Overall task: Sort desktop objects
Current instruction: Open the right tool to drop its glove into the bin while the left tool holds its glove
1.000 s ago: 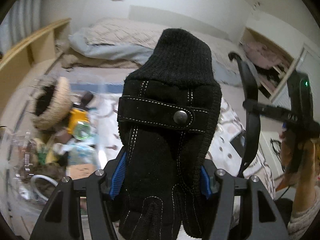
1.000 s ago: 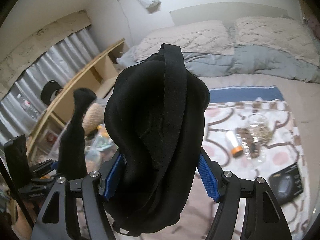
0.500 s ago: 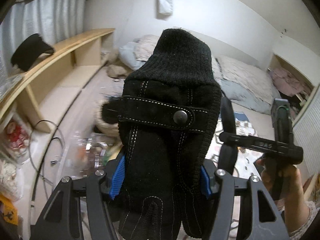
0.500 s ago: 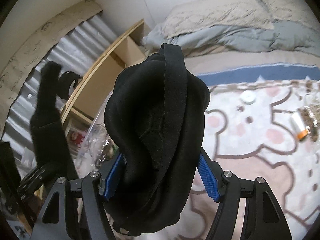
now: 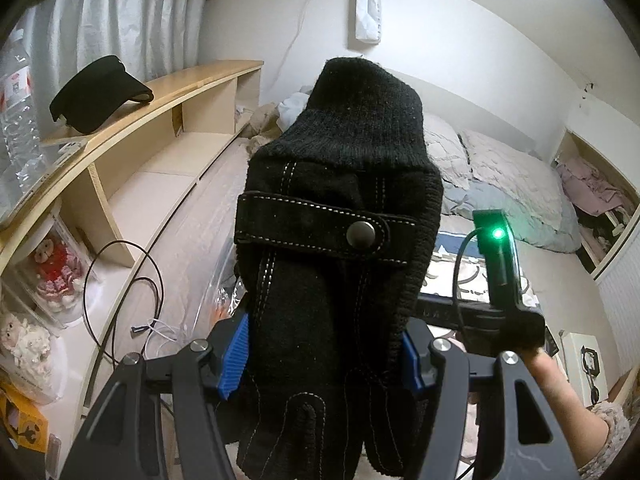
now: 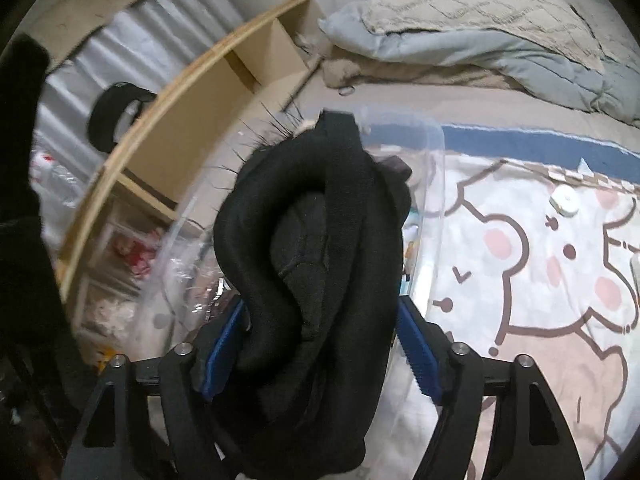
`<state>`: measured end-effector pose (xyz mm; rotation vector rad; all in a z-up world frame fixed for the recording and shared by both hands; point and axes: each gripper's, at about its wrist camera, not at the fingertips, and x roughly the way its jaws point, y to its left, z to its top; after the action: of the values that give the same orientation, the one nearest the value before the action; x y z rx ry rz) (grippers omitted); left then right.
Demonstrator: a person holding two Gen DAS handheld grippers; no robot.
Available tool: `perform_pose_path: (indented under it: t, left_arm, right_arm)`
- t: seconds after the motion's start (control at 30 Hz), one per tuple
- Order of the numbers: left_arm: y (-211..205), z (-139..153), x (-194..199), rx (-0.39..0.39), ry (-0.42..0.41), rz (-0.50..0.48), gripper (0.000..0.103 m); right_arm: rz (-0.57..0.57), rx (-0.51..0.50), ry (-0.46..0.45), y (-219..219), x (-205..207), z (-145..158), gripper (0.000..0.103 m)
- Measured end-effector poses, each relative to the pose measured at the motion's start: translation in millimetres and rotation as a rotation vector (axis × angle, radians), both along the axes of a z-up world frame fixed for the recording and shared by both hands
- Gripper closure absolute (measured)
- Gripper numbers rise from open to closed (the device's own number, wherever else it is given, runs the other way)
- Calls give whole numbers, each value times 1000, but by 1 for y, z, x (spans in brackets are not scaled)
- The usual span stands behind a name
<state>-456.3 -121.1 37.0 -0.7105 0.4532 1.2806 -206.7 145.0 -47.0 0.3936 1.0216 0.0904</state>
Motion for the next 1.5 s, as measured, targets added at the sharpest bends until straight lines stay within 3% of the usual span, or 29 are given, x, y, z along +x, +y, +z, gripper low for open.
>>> perform_pose_path:
  t: [0.03,0.07,0.4,0.63,0.9,1.0,1.13,1.27,1.5]
  left_arm:
    - [4,-1,0,-3,-3,-3,41]
    - [7,-3,-1,-5,-6,-4,41]
    - [31,-21,16,-59,-28,-28,41]
    - [53,-42,51,-164,-111,-79,41]
    - [76,-73,99,-274,-101,-97,41]
    - [85,-89,108,-352,-62,-78,41]
    - [97,-104,105,-395,12,-11,34]
    - [103,-108,103,-394,36,14,13]
    - [85,-85,105,-344,53,-23,11]
  right_arm:
    - [0,-4,6,1,1,-2,8]
    - [5,-11,1,2,1,-2,1]
    - [53,-79,-118,-12,-27,38,1]
    - [92,-191,-214,-35,-65,57,1]
    - [42,-150,-223,-82,-84,53,1]
    - [34,-137,-223,-91,-86,54,1]
    - [45,-136,-223,-97,-89,54,1]
    - [60,-129,-233,-98,-90,56,1]
    - [80,-131,-242,-102,-94,59,1]
